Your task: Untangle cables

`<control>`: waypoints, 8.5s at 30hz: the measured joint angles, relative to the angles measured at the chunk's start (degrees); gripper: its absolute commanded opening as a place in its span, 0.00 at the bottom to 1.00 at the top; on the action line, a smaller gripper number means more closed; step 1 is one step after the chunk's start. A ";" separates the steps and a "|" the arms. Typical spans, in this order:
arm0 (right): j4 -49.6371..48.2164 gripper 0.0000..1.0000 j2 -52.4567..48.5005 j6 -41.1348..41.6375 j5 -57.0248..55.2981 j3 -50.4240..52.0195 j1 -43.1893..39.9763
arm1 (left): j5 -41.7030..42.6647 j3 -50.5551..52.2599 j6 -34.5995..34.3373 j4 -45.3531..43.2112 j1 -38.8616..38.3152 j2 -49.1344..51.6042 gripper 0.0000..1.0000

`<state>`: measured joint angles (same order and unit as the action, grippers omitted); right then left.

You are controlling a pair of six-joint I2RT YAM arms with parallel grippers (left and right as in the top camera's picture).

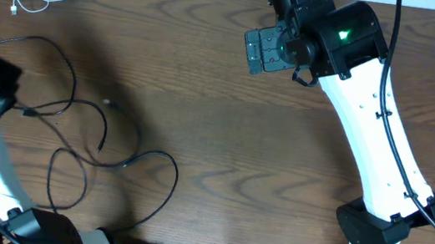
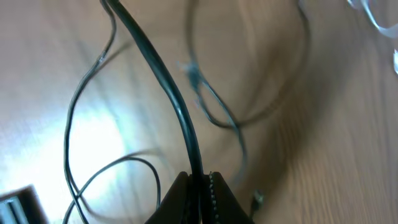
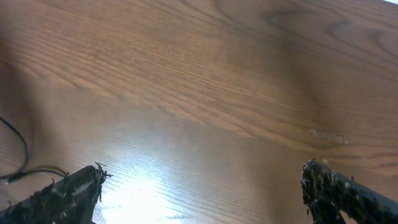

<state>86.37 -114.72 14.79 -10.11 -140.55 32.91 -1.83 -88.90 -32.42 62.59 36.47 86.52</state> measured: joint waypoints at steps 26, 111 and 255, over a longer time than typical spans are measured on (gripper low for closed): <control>1.01 0.99 0.00 -0.20 0.00 0.00 0.00 | -6.56 0.00 -0.59 -13.70 18.69 15.41 0.08; -9.07 0.99 -0.20 -0.20 1.51 13.40 -0.04 | -3.08 29.24 -20.39 -23.02 38.05 17.40 0.76; -8.87 0.99 -0.20 0.28 5.25 13.40 -0.04 | 2.91 9.77 -3.65 -22.91 -0.17 26.25 0.13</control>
<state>77.49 -114.91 15.07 -4.86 -127.15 32.86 1.08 -79.13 -36.07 39.68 36.29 112.77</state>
